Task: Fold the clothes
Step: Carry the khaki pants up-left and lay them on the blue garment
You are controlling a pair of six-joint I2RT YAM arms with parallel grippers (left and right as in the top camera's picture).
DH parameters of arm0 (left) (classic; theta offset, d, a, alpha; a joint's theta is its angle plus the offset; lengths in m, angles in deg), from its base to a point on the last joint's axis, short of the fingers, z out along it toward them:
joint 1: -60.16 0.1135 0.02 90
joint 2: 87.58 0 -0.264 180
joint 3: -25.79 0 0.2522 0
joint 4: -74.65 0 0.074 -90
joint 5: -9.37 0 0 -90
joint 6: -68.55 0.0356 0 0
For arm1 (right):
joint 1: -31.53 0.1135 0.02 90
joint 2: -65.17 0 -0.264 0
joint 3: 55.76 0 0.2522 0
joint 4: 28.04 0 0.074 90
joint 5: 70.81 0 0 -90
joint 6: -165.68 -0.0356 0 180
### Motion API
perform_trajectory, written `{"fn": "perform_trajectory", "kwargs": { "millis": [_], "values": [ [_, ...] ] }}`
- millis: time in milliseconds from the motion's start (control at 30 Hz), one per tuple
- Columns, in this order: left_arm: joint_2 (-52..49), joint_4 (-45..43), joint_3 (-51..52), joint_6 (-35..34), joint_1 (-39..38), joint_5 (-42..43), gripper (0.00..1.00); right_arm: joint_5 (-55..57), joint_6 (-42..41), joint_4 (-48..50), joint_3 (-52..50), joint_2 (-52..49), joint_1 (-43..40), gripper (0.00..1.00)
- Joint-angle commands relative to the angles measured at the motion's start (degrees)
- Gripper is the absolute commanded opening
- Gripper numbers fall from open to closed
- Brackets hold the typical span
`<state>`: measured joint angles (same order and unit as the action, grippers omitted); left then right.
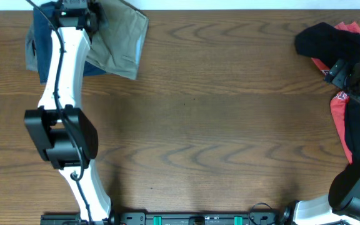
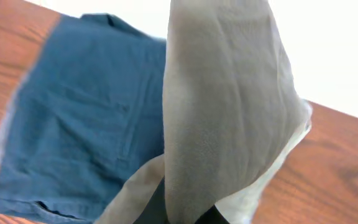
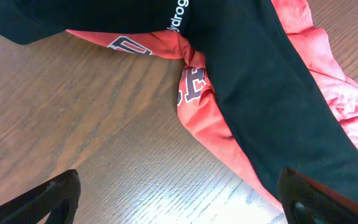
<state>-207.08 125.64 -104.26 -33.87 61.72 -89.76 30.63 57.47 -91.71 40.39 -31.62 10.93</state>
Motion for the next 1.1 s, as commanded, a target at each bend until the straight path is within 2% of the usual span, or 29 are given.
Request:
{"fn": "perform_trajectory", "kwargs": {
  "millis": [0, 200, 467, 833, 1067],
  "values": [
    [5.6, -1.6, -1.8, -1.3, 0.2, -2.4, 0.06, 0.8, 0.7, -0.1, 0.3, 0.1, 0.0, 0.99],
    [5.8, -1.5, -1.7, -1.3, 0.2, -2.6, 0.06, 0.8, 0.7, -0.1, 0.3, 0.1, 0.0, 0.99],
    [3.8, -1.5, -1.7, -1.4, 0.5, -7.1, 0.06, 0.8, 0.7, -0.1, 0.3, 0.1, 0.0, 0.99],
    [3.5, -4.2, 1.2, -4.2, 5.0, -7.0, 0.06, 0.7, 0.7, -0.1, 0.3, 0.1, 0.0, 0.99],
    [0.0, -5.2, 1.7, -4.2, 7.4, -7.0, 0.06, 0.7, 0.7, -0.1, 0.3, 0.1, 0.0, 0.99]
  ]
}}
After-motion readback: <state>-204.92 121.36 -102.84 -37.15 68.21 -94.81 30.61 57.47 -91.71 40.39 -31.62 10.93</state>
